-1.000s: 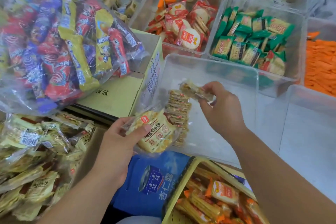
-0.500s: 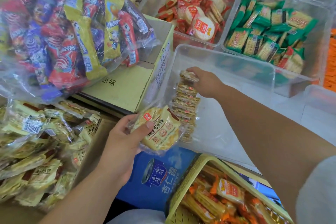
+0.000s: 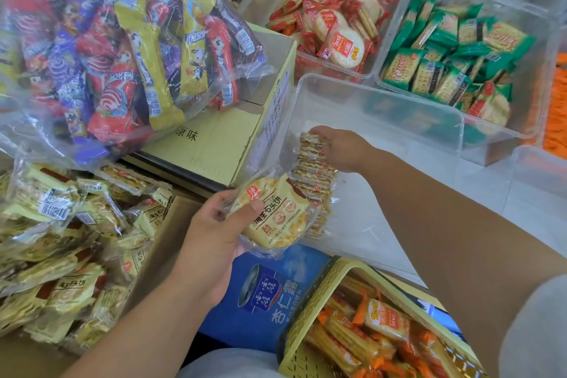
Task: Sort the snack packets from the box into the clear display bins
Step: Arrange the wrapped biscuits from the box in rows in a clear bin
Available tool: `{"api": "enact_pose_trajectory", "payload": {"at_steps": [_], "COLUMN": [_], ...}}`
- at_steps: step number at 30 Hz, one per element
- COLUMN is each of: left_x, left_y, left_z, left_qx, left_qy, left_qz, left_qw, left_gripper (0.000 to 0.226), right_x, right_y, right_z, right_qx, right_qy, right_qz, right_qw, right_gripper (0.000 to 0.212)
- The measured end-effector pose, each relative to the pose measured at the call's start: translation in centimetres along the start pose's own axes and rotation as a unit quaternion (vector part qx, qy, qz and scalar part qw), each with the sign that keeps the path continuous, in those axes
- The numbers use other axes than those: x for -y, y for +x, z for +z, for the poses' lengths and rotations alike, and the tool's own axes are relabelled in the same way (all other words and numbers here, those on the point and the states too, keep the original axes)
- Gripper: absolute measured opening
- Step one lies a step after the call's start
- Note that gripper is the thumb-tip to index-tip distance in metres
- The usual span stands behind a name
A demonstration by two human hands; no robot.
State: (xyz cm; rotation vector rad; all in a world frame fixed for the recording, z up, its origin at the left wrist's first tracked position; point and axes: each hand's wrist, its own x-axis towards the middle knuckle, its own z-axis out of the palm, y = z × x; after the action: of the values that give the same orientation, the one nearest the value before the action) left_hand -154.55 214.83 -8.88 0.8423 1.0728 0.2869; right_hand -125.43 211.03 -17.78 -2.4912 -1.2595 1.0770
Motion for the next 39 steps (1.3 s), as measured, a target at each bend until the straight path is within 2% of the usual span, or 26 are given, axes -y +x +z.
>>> {"api": "enact_pose_trajectory", "payload": {"at_steps": [4, 7, 10, 13, 16, 19, 21, 23, 25, 27, 29, 33, 39], "left_x": [-0.1, -0.2, -0.5, -0.8, -0.9, -1.0, -1.2, -1.4, -1.4, -1.4, -1.2, -1.0, -0.9], "left_y": [-0.2, -0.5, -0.8, -1.2, -1.9, -2.5, -2.9, -3.3, -3.5, -3.7, -4.0, -4.2, -4.1], "left_z": [-0.1, -0.3, -0.5, -0.3, 0.4, 1.2, 1.7, 2.1, 2.4, 2.8, 3.0, 3.0, 2.7], "left_qx": [-0.002, -0.006, -0.014, -0.042, -0.078, -0.089, -0.085, -0.086, -0.086, -0.073, -0.052, -0.030, -0.009], "left_qy": [-0.011, -0.009, -0.010, 0.029, 0.096, 0.125, 0.132, 0.147, 0.142, 0.132, 0.120, 0.105, 0.138], "left_qz": [0.000, 0.007, 0.016, 0.058, 0.110, 0.155, 0.180, 0.196, 0.202, 0.192, 0.176, 0.176, 0.183], "left_qw": [1.000, 1.000, 1.000, 0.997, 0.986, 0.976, 0.971, 0.966, 0.965, 0.970, 0.976, 0.978, 0.973], "left_gripper": [0.071, 0.075, 0.075, 0.066, 0.050, 0.048, 0.051, 0.048, 0.041, 0.040, 0.042, 0.039, 0.043], "right_x": [0.4, 1.0, 1.7, 3.6, 6.6, 8.7, 9.0, 9.0, 8.8, 8.6, 8.3, 7.7, 6.5], "right_y": [-0.3, -0.8, -2.4, -5.6, -10.7, -16.1, -18.5, -19.9, -20.6, -20.8, -20.8, -20.7, -20.8], "right_z": [-0.1, -0.5, -1.0, -1.0, 0.4, 2.2, 3.5, 4.5, 5.1, 5.4, 5.4, 5.0, 4.2], "right_qx": [0.001, -0.010, -0.050, -0.141, -0.183, -0.222, -0.251, -0.256, -0.263, -0.291, -0.323, -0.360, -0.302], "right_qy": [-0.040, -0.062, 0.019, 0.078, 0.238, 0.309, 0.293, 0.261, 0.201, 0.121, 0.079, 0.082, 0.128], "right_qz": [0.005, 0.009, 0.006, -0.008, -0.034, -0.061, -0.072, -0.075, -0.081, -0.092, -0.103, -0.120, -0.141], "right_qw": [0.999, 0.998, 0.999, 0.987, 0.953, 0.923, 0.920, 0.928, 0.940, 0.945, 0.938, 0.922, 0.934], "right_gripper": [0.048, 0.057, 0.062, 0.051, 0.033, 0.037, 0.048, 0.071, 0.098, 0.111, 0.108, 0.094, 0.094]}}
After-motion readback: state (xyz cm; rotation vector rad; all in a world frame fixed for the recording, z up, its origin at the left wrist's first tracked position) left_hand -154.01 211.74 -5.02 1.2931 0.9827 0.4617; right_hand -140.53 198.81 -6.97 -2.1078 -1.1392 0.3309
